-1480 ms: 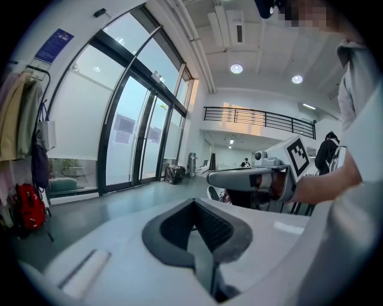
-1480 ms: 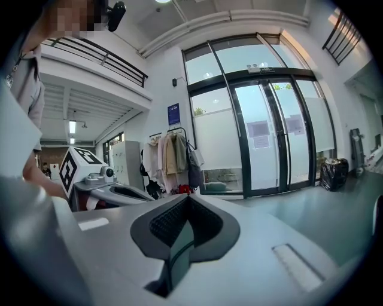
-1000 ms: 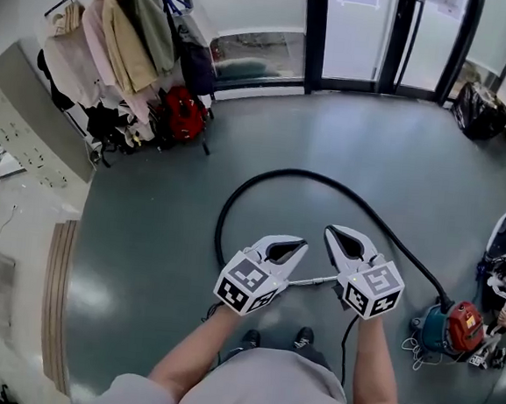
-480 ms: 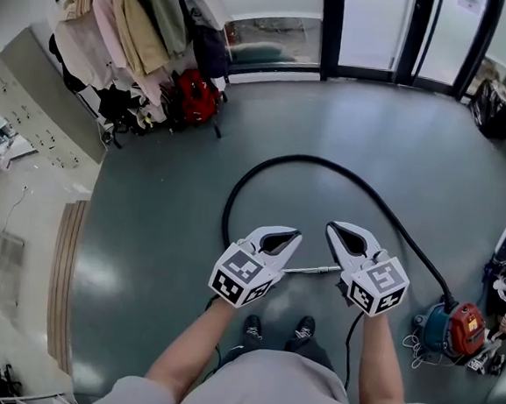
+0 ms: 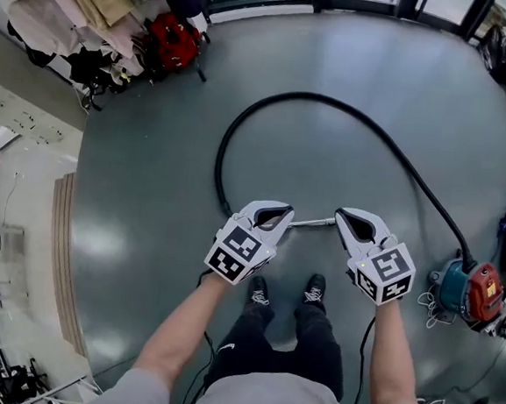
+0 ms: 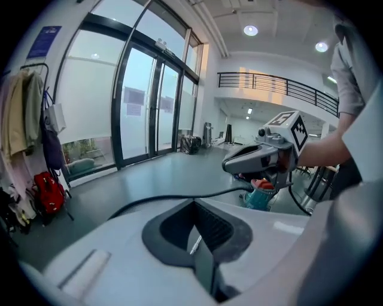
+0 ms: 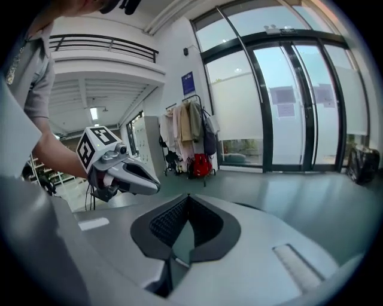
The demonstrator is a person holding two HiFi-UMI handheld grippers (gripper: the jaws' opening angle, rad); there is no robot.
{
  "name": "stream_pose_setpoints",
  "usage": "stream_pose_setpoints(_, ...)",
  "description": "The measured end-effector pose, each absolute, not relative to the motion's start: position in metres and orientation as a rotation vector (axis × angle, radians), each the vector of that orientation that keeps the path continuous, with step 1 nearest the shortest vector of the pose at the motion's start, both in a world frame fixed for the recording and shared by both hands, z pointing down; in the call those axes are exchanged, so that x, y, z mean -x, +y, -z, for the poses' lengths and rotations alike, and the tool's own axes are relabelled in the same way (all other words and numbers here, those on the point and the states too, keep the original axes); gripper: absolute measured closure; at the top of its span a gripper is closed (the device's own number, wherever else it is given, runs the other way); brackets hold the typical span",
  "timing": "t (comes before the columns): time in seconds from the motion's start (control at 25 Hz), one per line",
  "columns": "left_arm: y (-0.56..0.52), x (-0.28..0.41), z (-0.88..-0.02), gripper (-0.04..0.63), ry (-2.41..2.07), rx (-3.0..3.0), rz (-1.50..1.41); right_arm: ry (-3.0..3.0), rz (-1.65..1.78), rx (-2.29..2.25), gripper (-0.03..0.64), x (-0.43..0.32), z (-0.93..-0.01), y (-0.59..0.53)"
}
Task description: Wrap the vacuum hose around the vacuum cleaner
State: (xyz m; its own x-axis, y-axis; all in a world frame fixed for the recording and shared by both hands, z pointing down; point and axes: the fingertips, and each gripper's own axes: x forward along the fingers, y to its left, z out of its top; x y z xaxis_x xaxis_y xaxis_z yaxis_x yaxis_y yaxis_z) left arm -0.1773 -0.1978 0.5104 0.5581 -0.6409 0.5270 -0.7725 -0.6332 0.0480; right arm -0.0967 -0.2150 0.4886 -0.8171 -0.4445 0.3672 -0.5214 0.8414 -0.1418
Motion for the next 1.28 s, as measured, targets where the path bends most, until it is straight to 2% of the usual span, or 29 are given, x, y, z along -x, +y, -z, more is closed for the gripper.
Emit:
stream_pose_setpoints(0.32,-0.205,0.166,-0.702,0.595,-0.968,-2.467,-0.813,-2.544,-0.489,-0.683,0.598,0.084,-0.677,-0.222)
stream_pose_setpoints(0.44,-0.209,0.168,-0.783,0.595,-0.907,-2.454,-0.838,-2.499,-0.485,-0.608,0.545,0.083,-0.757,-0.225)
stream_pose_setpoints(0.56,-0.211,0.171,-0.866,0.595,-0.86,-2.438,-0.885,-2.433,-0.459,-0.553,0.531,0.078,-0.839,-0.228)
stream_pose_setpoints(0.76,-0.213,0.181,-0.989,0.595,-0.741,-2.41,-0.983,-2.336,-0.408,-0.459,0.465,0.078,-0.964,-0.237)
stream_pose_setpoints(0.84,-0.218,0.181,-1.031,0.583,-0.7,-2.403,-1.002,-2.303,-0.398,-0.425,0.432,0.076,-1.011,-0.243)
stream_pose_setpoints(1.0,-0.228,0.178,-1.105,0.562,-0.602,-2.412,-1.1,-2.271,-0.408,-0.373,0.422,0.077,-1.087,-0.25)
stream_pose_setpoints(1.28,-0.25,0.173,-1.202,0.454,-0.467,-2.403,-1.236,-2.301,-0.442,-0.343,0.434,0.094,-1.16,-0.261)
